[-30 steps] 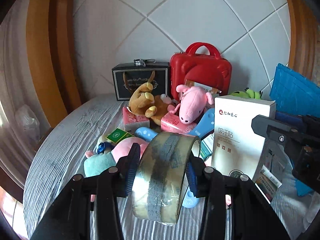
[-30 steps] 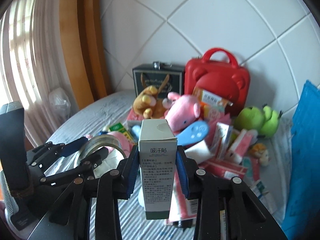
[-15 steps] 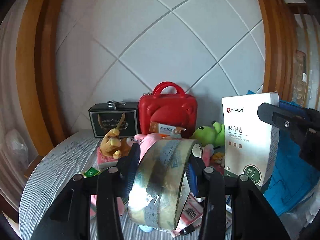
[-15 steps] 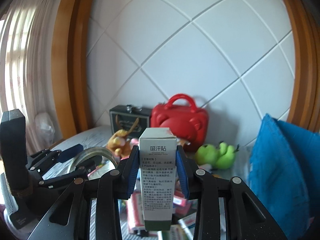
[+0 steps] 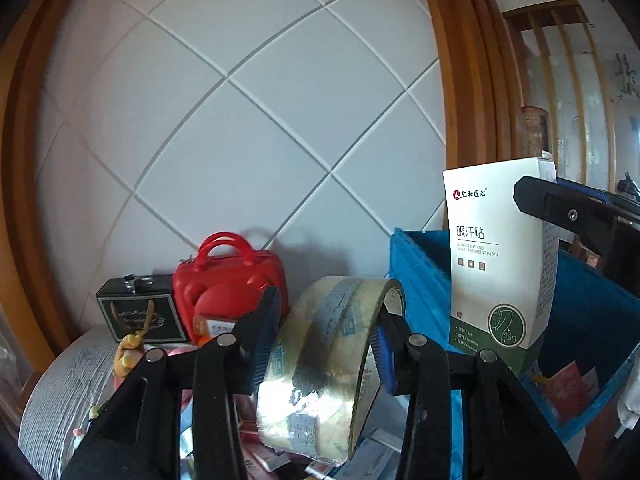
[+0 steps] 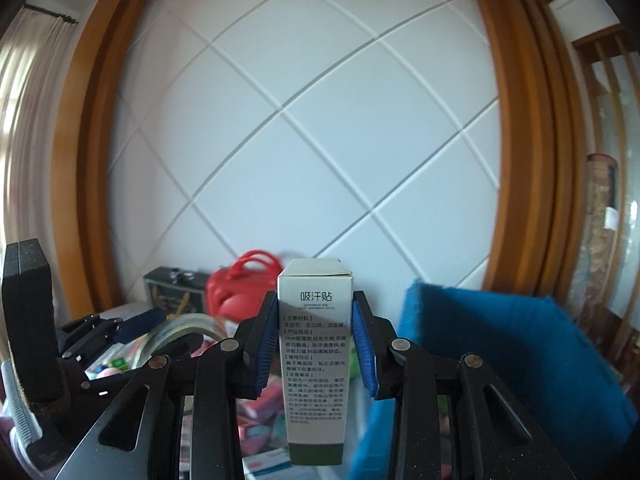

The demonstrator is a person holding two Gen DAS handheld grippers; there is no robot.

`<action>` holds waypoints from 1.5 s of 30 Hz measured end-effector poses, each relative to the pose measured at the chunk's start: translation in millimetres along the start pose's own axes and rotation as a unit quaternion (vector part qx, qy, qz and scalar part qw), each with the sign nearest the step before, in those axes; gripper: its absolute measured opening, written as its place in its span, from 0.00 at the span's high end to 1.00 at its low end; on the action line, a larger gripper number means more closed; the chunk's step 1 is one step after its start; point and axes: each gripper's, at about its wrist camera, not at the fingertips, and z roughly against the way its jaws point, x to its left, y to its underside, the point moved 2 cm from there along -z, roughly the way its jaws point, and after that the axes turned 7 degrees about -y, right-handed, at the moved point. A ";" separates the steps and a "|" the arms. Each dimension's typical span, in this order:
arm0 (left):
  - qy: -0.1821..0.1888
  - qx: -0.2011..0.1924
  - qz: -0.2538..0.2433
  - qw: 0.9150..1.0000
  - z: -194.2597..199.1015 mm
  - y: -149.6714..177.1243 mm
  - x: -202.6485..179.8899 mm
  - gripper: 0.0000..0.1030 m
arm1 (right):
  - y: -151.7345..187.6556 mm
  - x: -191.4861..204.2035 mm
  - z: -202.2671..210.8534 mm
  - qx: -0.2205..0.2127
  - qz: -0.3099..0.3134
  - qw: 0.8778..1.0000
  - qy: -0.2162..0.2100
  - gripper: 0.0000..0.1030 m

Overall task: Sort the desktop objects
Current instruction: 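Carry the tape roll and white box into the blue crate and open both grippers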

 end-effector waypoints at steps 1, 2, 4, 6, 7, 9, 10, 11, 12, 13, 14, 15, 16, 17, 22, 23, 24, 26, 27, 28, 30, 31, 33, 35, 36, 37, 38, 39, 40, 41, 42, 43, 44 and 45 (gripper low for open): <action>0.009 -0.002 -0.004 1.000 -0.3 -6.8 -14.1 0.59 | -3.5 -13.1 3.7 -0.002 0.000 1.000 0.012 0.67; 0.018 -0.003 -0.008 1.000 -1.2 -13.6 -29.0 0.59 | -6.4 -26.3 6.7 -0.002 0.000 1.000 0.023 0.67; 0.038 -0.005 -0.020 0.999 -2.5 -26.4 -59.9 0.59 | -11.1 -56.9 9.8 0.003 -0.004 0.999 0.047 0.67; 0.055 -0.002 -0.030 0.998 -4.6 -38.1 -90.5 0.59 | -11.8 -89.9 10.9 0.014 -0.012 0.998 0.066 0.67; 0.064 0.001 -0.035 0.997 -6.8 -43.4 -105.9 0.59 | -10.7 -102.9 9.8 0.020 -0.014 0.997 0.074 0.67; 0.085 0.016 -0.037 0.996 -13.6 -52.1 -133.4 0.59 | -6.7 -131.7 11.3 0.037 -0.018 0.995 0.088 0.67; 0.094 0.027 -0.039 0.994 -20.0 -55.5 -146.8 0.59 | -3.6 -146.6 11.5 0.048 -0.021 0.994 0.095 0.67; 0.102 0.040 -0.043 0.993 -26.2 -57.3 -161.8 0.59 | -0.2 -160.0 11.0 0.060 -0.024 0.993 0.100 0.67; 0.109 0.052 -0.047 0.992 -32.5 -57.9 -177.4 0.59 | 4.2 -174.0 8.7 0.072 -0.026 0.992 0.105 0.67; 0.121 0.073 -0.045 0.989 -41.6 -58.0 -189.1 0.59 | 8.8 -186.5 7.2 0.084 -0.028 0.990 0.109 0.67; 0.126 0.090 -0.052 0.987 -50.8 -58.0 -206.1 0.59 | 13.4 -197.2 2.7 0.095 -0.029 0.989 0.113 0.67; 0.134 0.105 -0.053 0.984 -60.5 -55.8 -217.6 0.59 | 18.8 -208.6 -0.4 0.110 -0.030 0.987 0.117 0.67; 0.142 0.120 -0.053 0.981 -68.1 -53.8 -230.5 0.59 | 25.4 -220.1 -0.6 0.123 -0.031 0.984 0.121 0.67; 0.149 0.135 -0.053 0.978 -76.5 -50.8 -243.7 0.59 | 32.2 -234.4 -6.6 0.135 -0.033 0.982 0.125 0.67; 0.148 0.194 -0.070 0.967 -109.7 -30.6 -292.8 0.59 | 70.4 -288.7 -27.8 0.205 -0.062 0.967 0.137 0.67; 0.147 0.203 -0.071 0.965 -115.4 -24.7 -296.5 0.59 | 77.5 -296.5 -30.7 0.216 -0.066 0.964 0.137 0.67; 0.145 0.214 -0.074 0.963 -121.1 -19.4 -301.4 0.59 | 85.8 -304.4 -34.9 0.227 -0.071 0.962 0.135 0.67; 0.135 0.231 -0.085 0.960 -128.0 -8.7 -308.2 0.59 | 100.1 -316.6 -42.3 0.247 -0.079 0.957 0.130 0.67; 0.128 0.239 -0.093 0.958 -131.4 -4.3 -312.0 0.59 | 105.9 -321.0 -46.4 0.258 -0.079 0.954 0.131 0.67; 0.125 0.245 -0.103 0.956 -132.5 -0.7 -316.2 0.59 | 110.2 -323.5 -49.9 0.267 -0.081 0.951 0.133 0.67; 0.119 0.254 -0.118 0.953 -134.8 6.3 -323.5 0.59 | 118.1 -327.4 -55.7 0.284 -0.088 0.946 0.130 0.67; 0.117 0.256 -0.123 0.952 -136.1 8.3 -326.1 0.59 | 120.2 -329.9 -57.7 0.289 -0.094 0.944 0.125 0.66; 0.115 0.263 -0.125 0.950 -138.9 12.2 -328.0 0.59 | 126.2 -333.3 -62.6 0.303 -0.091 0.941 0.124 0.66; 0.113 0.270 -0.123 0.948 -142.1 14.5 -328.7 0.59 | 130.0 -334.5 -66.5 0.311 -0.085 0.939 0.123 0.66; 0.110 0.273 -0.123 0.948 -143.3 15.4 -328.5 0.59 | 131.1 -334.5 -67.1 0.313 -0.084 0.938 0.120 0.66; 0.107 0.275 -0.123 0.947 -143.8 16.4 -328.2 0.56 | 132.1 -334.3 -67.7 0.315 -0.083 0.938 0.118 0.66; 0.105 0.276 -0.122 0.948 -143.7 17.5 -327.2 0.54 | 133.0 -333.4 -68.2 0.317 -0.082 0.938 0.117 0.66; 0.104 0.276 -0.120 0.948 -144.8 18.0 -326.5 0.48 | 134.6 -333.7 -69.1 0.320 -0.080 0.937 0.116 0.65; 0.104 0.275 -0.118 0.948 -143.7 18.4 -325.6 0.45 | 135.7 -334.0 -70.0 0.321 -0.077 0.937 0.117 0.65; 0.104 0.273 -0.116 0.949 -142.9 18.0 -324.8 0.44 | 135.7 -333.9 -70.4 0.322 -0.075 0.937 0.118 0.65; 0.104 0.271 -0.116 0.950 -141.4 17.1 -323.6 0.43 | 135.2 -333.3 -70.4 0.322 -0.071 0.936 0.119 0.60; 0.103 0.269 -0.116 0.950 -140.4 16.4 -323.4 0.41 | 135.0 -333.1 -69.9 0.323 -0.069 0.936 0.121 0.56; 0.103 0.268 -0.117 0.951 -138.8 15.9 -323.2 0.40 | 134.2 -332.7 -68.7 0.323 -0.067 0.936 0.124 0.42; 0.103 0.266 -0.116 0.951 -138.3 15.0 -322.8 0.40 | 133.1 -332.2 -68.0 0.322 -0.063 0.936 0.127 0.31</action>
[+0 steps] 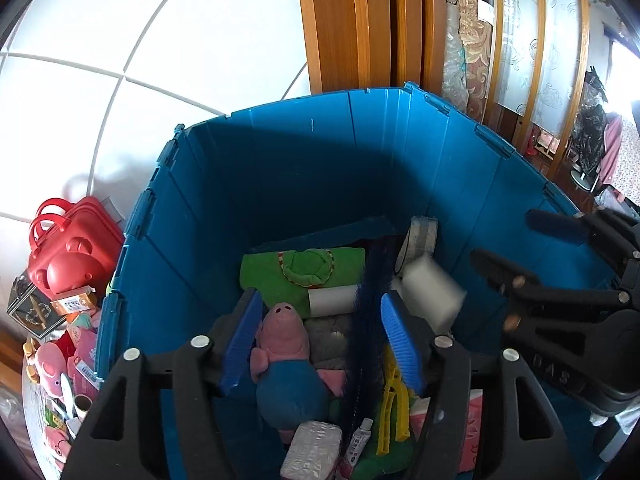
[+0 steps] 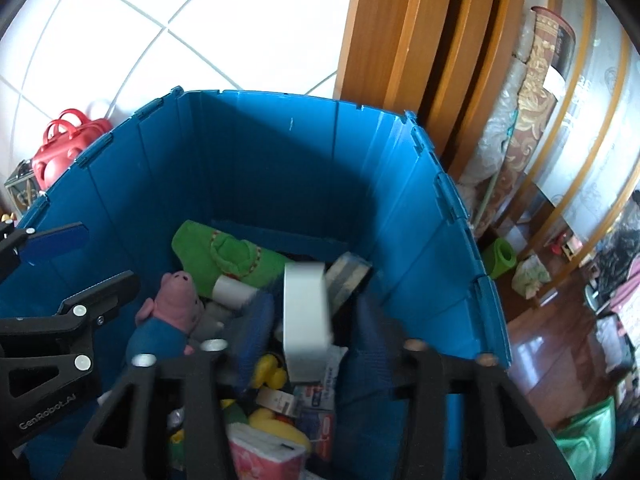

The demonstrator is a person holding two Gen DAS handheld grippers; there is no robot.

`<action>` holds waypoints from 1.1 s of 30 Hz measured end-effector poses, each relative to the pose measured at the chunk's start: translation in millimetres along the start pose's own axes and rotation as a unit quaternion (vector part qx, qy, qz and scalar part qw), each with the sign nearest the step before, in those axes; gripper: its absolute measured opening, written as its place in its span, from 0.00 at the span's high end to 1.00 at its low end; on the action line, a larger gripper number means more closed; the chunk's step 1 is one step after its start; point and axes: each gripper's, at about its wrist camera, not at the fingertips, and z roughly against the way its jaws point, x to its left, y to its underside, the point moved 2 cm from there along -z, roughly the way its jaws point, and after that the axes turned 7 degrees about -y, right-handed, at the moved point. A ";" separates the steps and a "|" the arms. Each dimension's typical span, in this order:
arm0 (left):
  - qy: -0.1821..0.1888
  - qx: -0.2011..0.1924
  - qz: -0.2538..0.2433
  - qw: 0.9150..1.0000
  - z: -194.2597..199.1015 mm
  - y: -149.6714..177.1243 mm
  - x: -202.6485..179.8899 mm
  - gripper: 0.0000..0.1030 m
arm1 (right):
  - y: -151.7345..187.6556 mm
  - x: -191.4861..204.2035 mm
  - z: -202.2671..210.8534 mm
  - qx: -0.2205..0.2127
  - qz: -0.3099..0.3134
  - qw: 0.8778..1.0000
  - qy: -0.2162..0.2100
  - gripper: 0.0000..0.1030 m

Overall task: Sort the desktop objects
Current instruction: 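Carry the tape roll and white box into the blue crate and open both grippers, then move both tools back over the pile on the bed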

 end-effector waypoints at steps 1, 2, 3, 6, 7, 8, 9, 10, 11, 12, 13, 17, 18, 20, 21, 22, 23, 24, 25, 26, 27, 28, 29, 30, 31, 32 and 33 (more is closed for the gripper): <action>0.001 -0.002 0.000 1.000 2.0 0.5 0.1 0.40 | 0.0 0.2 3.5 -0.005 0.003 1.000 0.007 0.28; 0.004 -0.005 0.000 1.000 4.8 1.2 -0.1 0.40 | -0.6 0.4 6.9 -0.008 0.004 1.000 0.012 0.26; 0.005 -0.007 0.002 1.000 7.1 0.5 -0.2 0.40 | -0.8 0.1 10.7 -0.011 0.005 1.000 0.015 0.22; 0.008 -0.017 0.004 1.000 17.1 1.7 1.1 0.39 | -0.5 -2.6 25.2 -0.023 0.006 0.999 0.031 0.13; 0.008 -0.021 0.004 1.000 20.9 2.6 1.7 0.39 | -1.1 -3.0 29.1 -0.026 0.006 0.999 0.032 0.12; 0.007 -0.026 0.004 1.000 25.2 3.8 2.5 0.39 | -0.1 -4.1 34.6 -0.031 0.005 0.999 0.034 0.07; 0.007 -0.034 0.003 0.999 30.3 5.0 3.2 0.39 | 1.3 -4.7 40.8 -0.037 0.005 0.999 0.036 0.00; 0.008 -0.042 0.002 0.999 36.1 7.4 4.2 0.39 | 3.3 -4.7 48.0 -0.045 0.006 0.998 0.034 0.00; 0.009 -0.046 0.005 0.999 41.1 8.2 5.9 0.39 | 5.4 -4.8 54.8 -0.051 0.006 0.998 0.031 0.00; 0.013 -0.054 0.014 0.998 48.8 10.3 9.3 0.37 | 8.0 -5.0 62.6 -0.059 0.004 0.998 0.029 0.00; 0.017 -0.063 0.022 0.998 56.0 12.7 12.5 0.33 | 10.5 -4.9 70.5 -0.068 0.001 0.997 0.027 0.00; 0.026 -0.104 0.039 0.993 89.2 25.1 23.6 0.27 | 23.3 1.3 101.6 -0.103 -0.005 0.995 0.008 0.00; 0.025 -0.117 0.042 0.992 98.4 29.4 26.2 0.27 | 26.7 4.5 108.7 -0.112 -0.004 0.994 0.001 0.00; 0.026 -0.138 0.048 0.989 114.1 38.8 31.0 0.26 | 33.3 11.9 120.0 -0.127 -0.002 0.992 -0.008 0.00; 0.026 -0.147 0.052 0.987 120.9 44.1 34.1 0.26 | 36.9 16.7 124.1 -0.132 0.000 0.991 -0.010 0.00; 0.026 -0.152 0.056 0.986 126.1 49.4 36.9 0.24 | 40.1 21.4 127.3 -0.137 0.001 0.991 -0.013 0.00; 0.025 -0.158 0.061 0.985 131.0 54.7 40.4 0.23 | 43.3 25.1 129.1 -0.141 0.001 0.990 -0.014 0.00; 0.022 -0.163 0.066 0.984 135.4 60.1 44.2 0.19 | 46.4 28.7 130.9 -0.144 0.000 0.989 -0.015 0.00; 0.015 -0.168 0.072 0.983 139.5 65.8 48.3 0.16 | 50.2 32.4 132.1 -0.146 -0.001 0.989 -0.017 0.00; 0.008 -0.174 0.076 0.982 143.2 70.5 51.3 0.14 | 53.4 36.0 132.8 -0.147 -0.002 0.989 -0.019 0.00; 0.002 -0.180 0.078 0.981 147.3 75.4 54.2 0.13 | 56.7 39.2 133.7 -0.148 -0.002 0.989 -0.020 0.00; -0.003 -0.183 0.081 0.980 150.6 80.2 57.5 0.13 | 59.6 42.2 133.8 -0.149 -0.002 0.989 -0.022 0.00; -0.004 -0.184 0.085 0.979 152.7 84.4 60.5 0.13 | 62.6 44.7 134.0 -0.149 -0.003 0.988 -0.024 0.00; -0.006 -0.183 0.089 0.979 154.8 89.1 63.4 0.13 | 65.8 47.0 134.0 -0.148 -0.004 0.989 -0.028 0.00; -0.006 -0.182 0.091 0.979 156.9 93.3 65.7 0.13 | 69.0 49.6 133.4 -0.145 -0.005 0.989 -0.030 0.00; -0.006 -0.181 0.092 0.979 158.6 98.2 67.4 0.13 | 72.1 51.6 133.3 -0.143 -0.006 0.989 -0.029 0.00; -0.007 -0.179 0.093 0.979 159.2 101.9 69.1 0.13 | 74.8 54.2 132.7 -0.140 -0.006 0.990 -0.027 0.00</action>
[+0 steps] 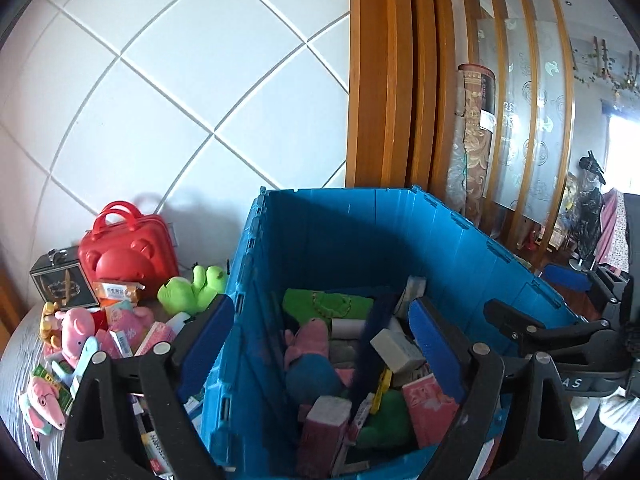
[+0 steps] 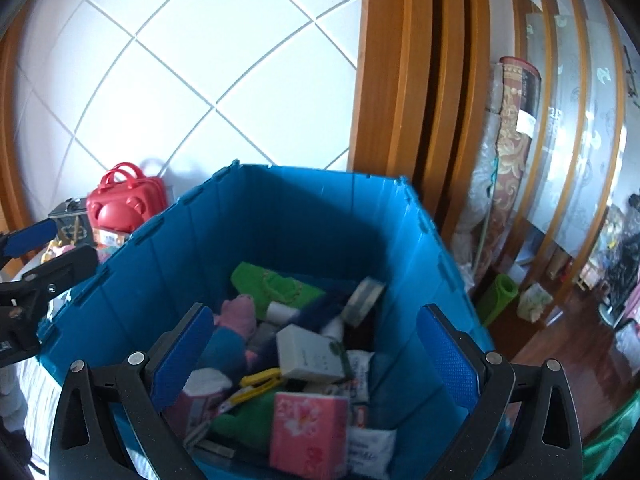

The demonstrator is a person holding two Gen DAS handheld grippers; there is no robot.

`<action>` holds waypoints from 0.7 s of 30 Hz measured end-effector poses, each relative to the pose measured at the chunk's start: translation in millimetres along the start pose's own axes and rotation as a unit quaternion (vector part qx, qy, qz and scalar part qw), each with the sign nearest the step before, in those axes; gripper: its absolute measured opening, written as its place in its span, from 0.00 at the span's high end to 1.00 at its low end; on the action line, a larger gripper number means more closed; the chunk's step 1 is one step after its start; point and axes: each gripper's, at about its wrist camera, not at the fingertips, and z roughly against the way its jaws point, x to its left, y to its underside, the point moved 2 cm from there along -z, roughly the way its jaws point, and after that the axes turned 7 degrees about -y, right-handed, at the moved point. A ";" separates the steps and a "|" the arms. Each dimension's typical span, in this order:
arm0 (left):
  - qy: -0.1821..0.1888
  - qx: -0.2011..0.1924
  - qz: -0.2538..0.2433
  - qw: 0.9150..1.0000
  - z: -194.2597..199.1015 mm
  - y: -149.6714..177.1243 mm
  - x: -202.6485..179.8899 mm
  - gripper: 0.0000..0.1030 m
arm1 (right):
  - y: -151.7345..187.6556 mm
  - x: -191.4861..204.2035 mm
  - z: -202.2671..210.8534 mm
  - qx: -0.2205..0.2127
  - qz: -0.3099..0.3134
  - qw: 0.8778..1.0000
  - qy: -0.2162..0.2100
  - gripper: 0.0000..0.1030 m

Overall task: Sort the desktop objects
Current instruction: 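Move both tools back over the pile on the bed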

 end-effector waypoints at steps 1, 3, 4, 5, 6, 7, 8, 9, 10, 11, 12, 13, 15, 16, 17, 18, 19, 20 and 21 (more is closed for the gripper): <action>0.000 0.001 0.000 1.000 2.9 3.6 2.0 0.13 | 3.2 2.8 0.5 0.002 -0.001 1.000 0.002 0.00; -0.001 0.003 0.003 1.000 9.3 11.5 6.9 0.13 | 8.9 6.7 2.3 0.006 -0.006 1.000 0.003 0.00; -0.001 0.002 0.005 1.000 12.8 14.9 9.9 0.13 | 11.7 8.6 4.0 0.006 -0.009 1.000 0.001 0.00; -0.001 0.002 0.009 1.000 17.1 18.4 14.2 0.13 | 14.3 11.4 5.8 0.007 -0.011 1.000 -0.001 0.00; -0.002 0.001 0.012 1.000 20.5 21.4 17.4 0.13 | 16.6 15.1 7.7 0.009 -0.011 1.000 -0.004 0.00; -0.003 0.000 0.014 1.000 24.9 24.8 21.6 0.13 | 19.4 18.1 9.3 0.009 -0.010 1.000 -0.007 0.00; -0.006 -0.001 0.016 1.000 29.4 28.4 27.1 0.13 | 21.7 22.7 11.3 0.009 -0.008 1.000 -0.010 0.00; -0.010 -0.002 0.017 1.000 33.0 31.7 31.4 0.13 | 23.9 28.6 14.0 0.008 -0.005 1.000 -0.014 0.00; -0.015 -0.004 0.017 1.000 36.8 34.8 36.6 0.13 | 25.6 35.3 16.7 0.007 -0.003 1.000 -0.020 0.00; -0.019 -0.006 0.017 1.000 40.3 37.7 42.5 0.13 | 26.5 41.3 18.5 0.006 -0.002 1.000 -0.025 0.00; -0.024 -0.006 0.019 1.000 43.9 40.6 49.6 0.13 | 27.1 48.3 20.5 0.005 0.000 1.000 -0.030 0.00; -0.029 -0.007 0.021 0.999 47.3 43.4 56.6 0.13 | 27.2 56.0 22.5 0.003 0.002 0.999 -0.035 0.00; -0.039 -0.010 0.027 0.999 54.7 48.7 74.0 0.13 | 26.5 71.4 25.1 0.000 0.006 0.999 -0.045 0.00; -0.046 -0.011 0.030 0.998 57.5 50.8 82.5 0.13 | 26.0 79.0 25.6 -0.002 0.007 0.999 -0.051 0.00; -0.052 -0.012 0.034 0.998 60.3 52.7 92.4 0.13 | 25.2 88.2 26.8 -0.005 0.010 0.998 -0.058 0.00; -0.059 -0.014 0.038 0.997 63.1 55.2 103.7 0.13 | 24.2 100.1 27.7 -0.009 0.016 0.998 -0.067 0.00; -0.066 -0.014 0.043 0.997 65.1 57.5 113.5 0.13 | 23.4 109.7 28.0 -0.011 0.020 0.997 -0.073 0.00; -0.072 -0.013 0.047 0.996 66.2 59.9 124.7 0.13 | 22.8 121.3 28.3 -0.014 0.025 0.996 -0.081 0.00; -0.078 -0.011 0.052 0.996 66.8 62.7 137.0 0.13 | 22.5 133.9 27.9 -0.016 0.028 0.996 -0.087 0.00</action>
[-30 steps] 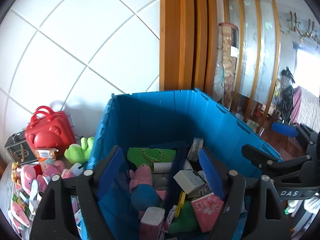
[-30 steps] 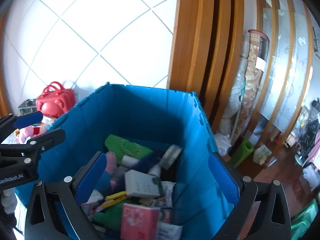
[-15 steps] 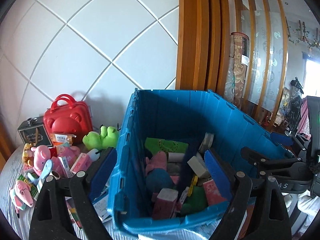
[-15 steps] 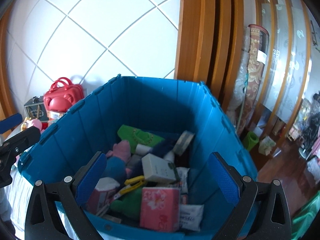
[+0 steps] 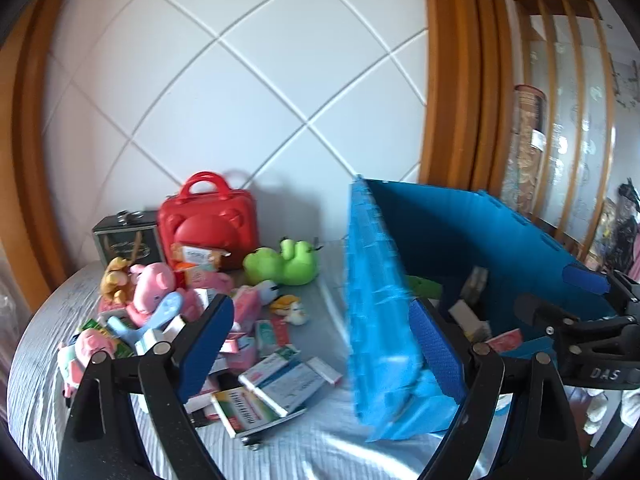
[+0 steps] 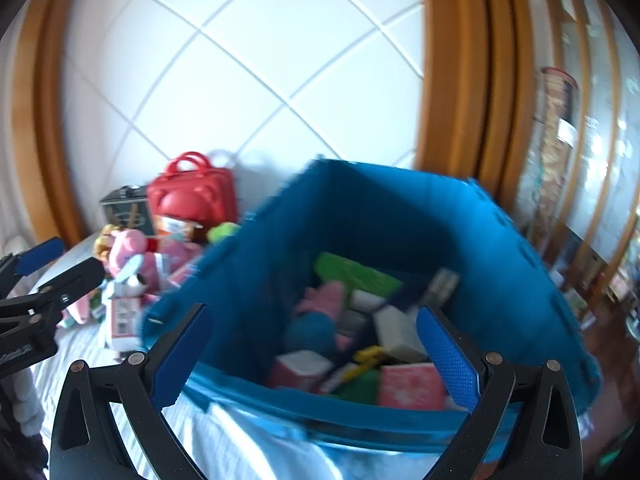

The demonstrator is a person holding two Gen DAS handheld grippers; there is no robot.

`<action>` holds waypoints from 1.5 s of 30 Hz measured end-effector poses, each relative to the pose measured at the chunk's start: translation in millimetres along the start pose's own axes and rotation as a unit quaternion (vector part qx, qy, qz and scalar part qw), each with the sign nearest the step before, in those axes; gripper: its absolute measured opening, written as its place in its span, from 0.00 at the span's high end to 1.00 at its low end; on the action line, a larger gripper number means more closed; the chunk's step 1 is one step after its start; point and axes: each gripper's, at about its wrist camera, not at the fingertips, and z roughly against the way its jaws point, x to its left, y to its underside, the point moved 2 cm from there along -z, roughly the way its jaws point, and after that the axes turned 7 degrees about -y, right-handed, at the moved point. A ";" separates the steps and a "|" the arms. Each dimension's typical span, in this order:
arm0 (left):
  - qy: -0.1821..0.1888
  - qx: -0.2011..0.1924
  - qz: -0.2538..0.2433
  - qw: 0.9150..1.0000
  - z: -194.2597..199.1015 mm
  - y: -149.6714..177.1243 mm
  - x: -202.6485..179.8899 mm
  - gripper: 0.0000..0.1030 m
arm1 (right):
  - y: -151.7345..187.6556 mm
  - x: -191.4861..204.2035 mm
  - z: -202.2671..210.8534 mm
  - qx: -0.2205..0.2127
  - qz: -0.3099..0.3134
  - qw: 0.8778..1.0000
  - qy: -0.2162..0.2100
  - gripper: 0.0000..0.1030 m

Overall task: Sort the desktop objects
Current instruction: 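Move both tools back over the pile on the bed, then grasp the white tablet box with the left gripper while the right grasps a small white box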

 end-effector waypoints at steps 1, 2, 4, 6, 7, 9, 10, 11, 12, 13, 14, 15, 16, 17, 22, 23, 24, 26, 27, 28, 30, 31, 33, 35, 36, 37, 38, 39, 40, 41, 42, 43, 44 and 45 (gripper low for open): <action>-0.009 0.004 0.006 1.000 -1.2 2.2 12.4 0.13 | -0.8 9.4 -2.1 -0.001 0.003 1.000 -0.007 0.00; -0.018 0.006 0.011 1.000 -2.2 4.5 23.5 0.13 | -1.9 19.7 -4.6 -0.003 0.006 1.000 -0.016 0.00; -0.038 0.012 0.018 0.999 -4.9 10.6 49.1 0.13 | -4.5 41.9 -11.3 -0.007 0.011 0.999 -0.036 0.00; -0.058 0.018 0.022 0.998 -8.8 17.8 72.1 0.13 | -6.6 64.2 -18.7 -0.008 0.019 0.998 -0.054 0.00; -0.068 0.023 0.026 0.997 -10.9 21.9 85.8 0.13 | -6.9 74.3 -22.0 -0.008 0.022 0.998 -0.059 0.00; -0.086 0.033 0.033 0.995 -15.1 30.1 111.3 0.13 | -7.5 95.4 -29.9 -0.006 0.029 0.997 -0.073 0.00; -0.095 0.038 0.038 0.994 -17.6 33.8 124.1 0.13 | -7.7 107.3 -34.6 -0.005 0.033 0.996 -0.081 0.00; -0.104 0.041 0.042 0.993 -19.5 38.2 137.8 0.13 | -7.7 117.7 -39.1 -0.004 0.036 0.995 -0.088 0.00; -0.115 0.046 0.046 0.991 -22.2 42.9 152.2 0.13 | -7.4 128.0 -44.3 -0.002 0.040 0.995 -0.095 0.00; -0.124 0.051 0.049 0.990 -24.2 47.8 164.8 0.13 | -6.4 138.6 -50.5 0.001 0.043 0.994 -0.100 0.00; -0.133 0.054 0.053 0.988 -27.1 52.9 178.2 0.13 | -5.2 148.8 -57.3 0.005 0.045 0.993 -0.105 0.00; -0.144 0.059 0.055 0.986 -31.1 57.6 191.1 0.13 | -3.3 155.6 -62.1 0.007 0.046 0.993 -0.110 0.00; -0.152 0.066 0.055 0.985 -34.6 61.9 201.6 0.13 | -1.5 163.3 -69.9 0.011 0.045 0.992 -0.115 0.00; -0.159 0.072 0.056 0.983 -38.8 67.2 212.4 0.13 | 0.9 169.0 -78.2 0.017 0.042 0.992 -0.118 0.00; -0.175 0.114 0.070 0.975 -68.8 92.0 253.8 0.13 | 19.7 191.7 -125.6 0.062 0.024 0.991 -0.119 0.00; -0.176 0.125 0.073 0.974 -77.5 97.6 259.8 0.13 | 24.0 192.7 -134.6 0.071 0.020 0.990 -0.117 0.00; -0.175 0.132 0.074 0.973 -83.9 101.9 263.0 0.13 | 28.2 193.1 -143.5 0.080 0.017 0.990 -0.113 0.00; -0.175 0.150 0.073 0.970 -101.8 110.3 267.6 0.13 | 36.0 194.2 -161.8 0.099 0.010 0.990 -0.103 0.00; -0.173 0.155 0.072 0.970 -109.0 112.8 268.1 0.13 | 39.5 193.5 -170.1 0.109 0.006 0.989 -0.100 0.00; -0.171 0.159 0.071 0.970 -116.6 114.5 268.7 0.13 | 42.3 192.4 -177.2 0.117 0.002 0.988 -0.098 0.00; -0.166 0.165 0.065 0.970 -133.0 116.1 268.6 0.13 | 45.2 190.2 -190.6 0.129 -0.004 0.987 -0.096 0.00; -0.163 0.167 0.061 0.970 -141.4 116.5 267.8 0.13 | 45.6 189.7 -198.9 0.134 -0.006 0.986 -0.096 0.00; -0.156 0.172 0.052 0.971 -155.7 115.8 266.6 0.13 | 45.7 189.1 -212.8 0.143 -0.011 0.985 -0.098 0.00; -0.149 0.174 0.045 0.972 -170.6 115.4 268.7 0.13 | 46.6 191.2 -229.4 0.155 -0.014 0.982 -0.103 0.00; -0.144 0.175 0.040 0.973 -179.0 114.9 270.5 0.13 | 47.3 192.4 -238.1 0.162 -0.017 0.981 -0.105 0.00; -0.140 0.178 0.031 0.974 -188.1 114.5 272.2 0.13 | 48.4 194.4 -247.8 0.169 -0.018 0.979 -0.109 0.00; -0.135 0.179 0.021 0.974 -197.0 114.2 274.2 0.13 | 49.9 196.8 -257.9 0.177 -0.018 0.978 -0.112 0.00; -0.131 0.180 0.013 0.975 -203.9 113.6 276.0 0.13 | 51.6 198.8 -265.5 0.182 -0.020 0.976 -0.113 0.00; -0.126 0.183 0.005 0.975 -212.0 114.1 278.6 0.13 | 53.8 201.3 -275.2 0.190 -0.022 0.975 -0.116 0.00; -0.116 0.186 -0.001 0.976 -220.6 114.7 281.4 0.13 | 55.4 203.4 -282.1 0.196 -0.024 0.973 -0.118 0.00; -0.105 0.190 -0.004 0.976 -229.7 116.0 284.4 0.13 | 57.6 206.0 -290.8 0.201 -0.025 0.972 -0.121 0.00; -0.096 0.196 -0.010 0.976 -238.0 118.0 286.3 0.13 | 59.6 208.1 -298.1 0.206 -0.027 0.971 -0.121 0.00; -0.084 0.203 -0.020 0.975 -247.7 120.9 287.2 0.13 | 61.7 210.1 -304.8 0.211 -0.028 0.969 -0.122 0.00; -0.073 0.208 -0.031 0.975 -254.6 123.7 286.3 0.13 | 64.3 212.6 -313.3 0.219 -0.032 0.967 -0.123 0.00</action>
